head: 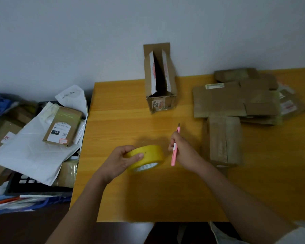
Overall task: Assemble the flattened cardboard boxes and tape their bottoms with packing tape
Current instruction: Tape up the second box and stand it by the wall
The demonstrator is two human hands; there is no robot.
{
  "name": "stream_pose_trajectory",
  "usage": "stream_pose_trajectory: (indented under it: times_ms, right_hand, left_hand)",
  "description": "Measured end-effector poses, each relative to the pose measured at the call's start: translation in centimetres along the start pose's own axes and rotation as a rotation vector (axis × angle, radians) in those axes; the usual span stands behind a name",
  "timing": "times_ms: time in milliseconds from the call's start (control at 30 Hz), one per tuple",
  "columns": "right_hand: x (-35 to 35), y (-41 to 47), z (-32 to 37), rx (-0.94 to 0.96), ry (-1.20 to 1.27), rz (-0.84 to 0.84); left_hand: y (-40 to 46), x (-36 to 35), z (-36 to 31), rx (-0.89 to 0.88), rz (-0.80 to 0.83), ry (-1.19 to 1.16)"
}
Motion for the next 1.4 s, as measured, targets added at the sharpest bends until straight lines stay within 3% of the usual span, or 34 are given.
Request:
stream_pose_trajectory:
  times_ms: [167,300,533,700,900,967,1233,1400]
  right_hand:
    - [5.5,-2.5,2.8,0.089,0.002,-0.082]
    - [9.7,-5.0,3.6,0.156,-0.246,-0.266]
    - [13.3,-9.3,-3.3,-0.179,0.086,-0.374]
    - [15.1,-13.5,-8.9,-0.388,0.249,-0.449]
    - [14.4,-15.8,-11.6,-0.435,0.416,-0.534]
    - [13.7,-16.5,-12.5,-0.482,0.508,-0.572]
    - [12.4,-16.7,-11.7,-0.399,0.446,-0.647]
    - [12.7,-16.9,-11.0,-0.329,0.370,-0.634]
  left_hand:
    - [-0.2,-0.8,-5.2,-0.084,0.028,-0.016]
    - [0.0,-2.5,-7.6,-0.111,0.066,0.022]
    - [1.0,-8.3,-8.6,-0.106,0.177,0.086]
    - [2.6,-11.3,-6.9,-0.074,0.255,0.355]
    - [4.0,-12.8,-4.4,-0.081,0.212,0.575]
    - [4.7,-13.2,-3.3,-0.087,0.195,0.747]
    - [5.6,-17.0,-1.8,-0.007,0.240,1.114]
    - [5.9,-17.5,-2.2,-0.038,0.126,0.963]
Point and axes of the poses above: each hand's wrist, its own y-axis towards the middle knuckle, its own x-axis out of the back of the hand, z = x × y, the point moved 10 cm from there along y, towards the middle knuckle, and after that the axes turned 14 degrees about -y, right-handed, at the moved point
